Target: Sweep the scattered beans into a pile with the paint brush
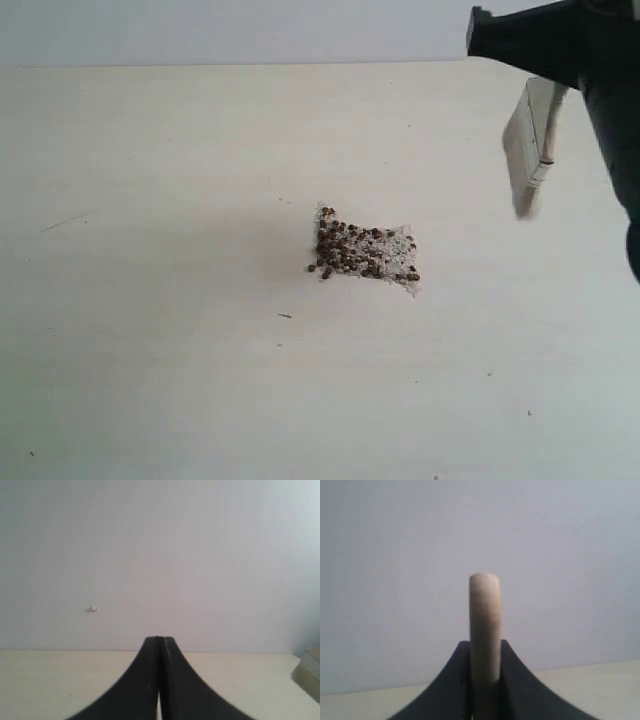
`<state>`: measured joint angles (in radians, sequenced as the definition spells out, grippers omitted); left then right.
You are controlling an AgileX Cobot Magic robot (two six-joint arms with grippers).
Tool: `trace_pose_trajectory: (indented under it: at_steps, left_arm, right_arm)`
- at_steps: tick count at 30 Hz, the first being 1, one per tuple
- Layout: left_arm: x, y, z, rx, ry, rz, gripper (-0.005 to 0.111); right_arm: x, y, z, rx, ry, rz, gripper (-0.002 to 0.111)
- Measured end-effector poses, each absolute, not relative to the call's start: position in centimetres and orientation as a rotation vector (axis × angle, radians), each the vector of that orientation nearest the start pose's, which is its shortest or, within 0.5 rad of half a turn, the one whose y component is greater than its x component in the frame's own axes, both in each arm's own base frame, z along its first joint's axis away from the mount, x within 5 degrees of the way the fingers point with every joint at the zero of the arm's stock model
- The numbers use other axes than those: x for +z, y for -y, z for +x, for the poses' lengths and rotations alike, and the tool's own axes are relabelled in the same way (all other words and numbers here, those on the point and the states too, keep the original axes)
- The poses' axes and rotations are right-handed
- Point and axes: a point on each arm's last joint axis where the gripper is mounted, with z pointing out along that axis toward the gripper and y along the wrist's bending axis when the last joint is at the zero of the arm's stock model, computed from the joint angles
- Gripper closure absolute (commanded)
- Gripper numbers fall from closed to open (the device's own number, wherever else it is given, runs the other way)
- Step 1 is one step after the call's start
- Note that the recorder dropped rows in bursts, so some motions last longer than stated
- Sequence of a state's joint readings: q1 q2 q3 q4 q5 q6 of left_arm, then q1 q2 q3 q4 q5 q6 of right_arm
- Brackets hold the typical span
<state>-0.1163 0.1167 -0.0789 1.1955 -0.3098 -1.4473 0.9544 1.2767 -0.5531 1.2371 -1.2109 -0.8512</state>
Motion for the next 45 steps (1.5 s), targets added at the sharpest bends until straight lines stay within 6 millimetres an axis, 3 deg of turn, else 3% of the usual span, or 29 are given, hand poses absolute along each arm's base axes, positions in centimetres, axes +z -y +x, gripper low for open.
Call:
trace_pose_trajectory:
  at_steps: [7, 13, 17, 24, 34, 40, 45]
  left_arm:
    - [24.3, 3.2, 5.6, -0.520, -1.425, 0.133, 0.107]
    - [24.3, 3.3, 5.6, -0.520, -1.425, 0.134, 0.107]
    - [24.3, 3.3, 5.6, -0.520, -1.425, 0.134, 0.107]
    - [24.3, 3.3, 5.6, -0.520, -1.425, 0.134, 0.107]
    - [24.3, 3.3, 5.6, -0.520, -1.425, 0.134, 0.107]
    - [24.3, 3.3, 5.6, -0.520, -1.425, 0.134, 0.107]
    - [24.3, 3.3, 5.6, -0.521, -1.424, 0.135, 0.107]
  right_arm:
    - [28.0, -12.4, 18.7, -0.108, -1.531, 0.107, 0.108]
    - [28.2, -12.8, 20.8, -0.043, -1.495, -0.195, 0.108]
    - [28.4, -12.1, 22.9, 0.018, -1.467, -0.330, 0.108]
    - [27.9, -11.2, 28.1, 0.186, -1.431, -0.542, 0.108]
    - [26.8, -13.5, 37.3, 0.762, -1.299, -0.935, 0.108]
    - [23.9, -14.6, 42.9, 0.966, -1.341, -1.084, 0.108]
    - [21.3, -15.1, 45.8, 1.000, -1.425, -1.162, 0.108]
